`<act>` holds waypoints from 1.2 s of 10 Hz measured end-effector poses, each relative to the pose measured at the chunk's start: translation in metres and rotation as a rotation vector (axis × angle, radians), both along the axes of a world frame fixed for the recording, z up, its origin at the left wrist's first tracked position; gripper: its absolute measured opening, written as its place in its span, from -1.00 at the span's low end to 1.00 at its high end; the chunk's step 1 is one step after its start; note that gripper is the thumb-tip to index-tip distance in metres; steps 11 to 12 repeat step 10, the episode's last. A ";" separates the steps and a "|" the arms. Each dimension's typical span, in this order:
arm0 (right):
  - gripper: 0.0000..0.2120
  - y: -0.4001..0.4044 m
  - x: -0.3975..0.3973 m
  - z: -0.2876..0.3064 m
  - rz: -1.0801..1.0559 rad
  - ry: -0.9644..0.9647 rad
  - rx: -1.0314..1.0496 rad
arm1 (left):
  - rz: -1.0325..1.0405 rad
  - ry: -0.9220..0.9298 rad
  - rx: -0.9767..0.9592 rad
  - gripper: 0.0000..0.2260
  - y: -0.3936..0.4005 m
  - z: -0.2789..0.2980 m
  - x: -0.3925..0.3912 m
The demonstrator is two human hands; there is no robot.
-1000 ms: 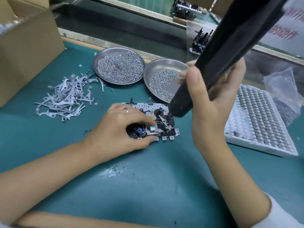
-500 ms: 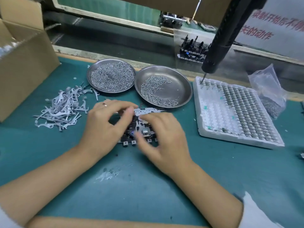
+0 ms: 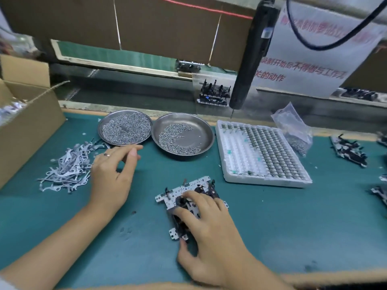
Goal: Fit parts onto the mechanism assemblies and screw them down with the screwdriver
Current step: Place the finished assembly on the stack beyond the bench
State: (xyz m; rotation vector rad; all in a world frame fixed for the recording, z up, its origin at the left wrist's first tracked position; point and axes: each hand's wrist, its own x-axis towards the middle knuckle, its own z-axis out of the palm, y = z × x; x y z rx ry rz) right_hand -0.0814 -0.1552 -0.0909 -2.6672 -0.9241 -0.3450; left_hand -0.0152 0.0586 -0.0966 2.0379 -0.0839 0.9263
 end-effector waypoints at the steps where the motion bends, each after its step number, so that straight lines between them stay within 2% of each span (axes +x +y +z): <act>1: -0.53 -0.036 -0.016 0.001 -0.161 0.001 0.024 | 0.008 0.043 -0.060 -0.83 0.003 -0.002 0.002; 3: -0.53 -0.108 -0.027 0.005 -0.449 -0.048 0.006 | 0.007 0.053 -0.021 -0.86 0.003 -0.004 0.002; 5: -0.63 -0.168 -0.021 0.006 -0.751 0.054 -0.089 | 0.002 0.083 -0.037 -0.84 0.004 -0.005 0.002; 7: -0.43 -0.205 0.006 0.010 -1.012 0.133 -0.087 | 0.014 0.115 -0.068 -0.79 0.005 -0.007 0.004; 8: -0.44 -0.204 0.015 0.021 -1.068 0.112 -0.091 | 0.021 0.118 -0.080 -0.85 0.005 -0.006 0.004; 9: -0.68 -0.180 0.015 0.043 -0.754 -0.115 0.351 | 0.033 0.108 -0.092 -0.87 0.004 -0.007 0.004; 10: -0.78 -0.157 0.008 0.097 -0.473 -0.186 0.746 | 0.031 0.104 -0.099 -0.87 0.004 -0.008 0.004; 12: -0.78 -0.157 0.008 0.097 -0.473 -0.186 0.746 | 0.031 0.104 -0.099 -0.87 0.004 -0.008 0.004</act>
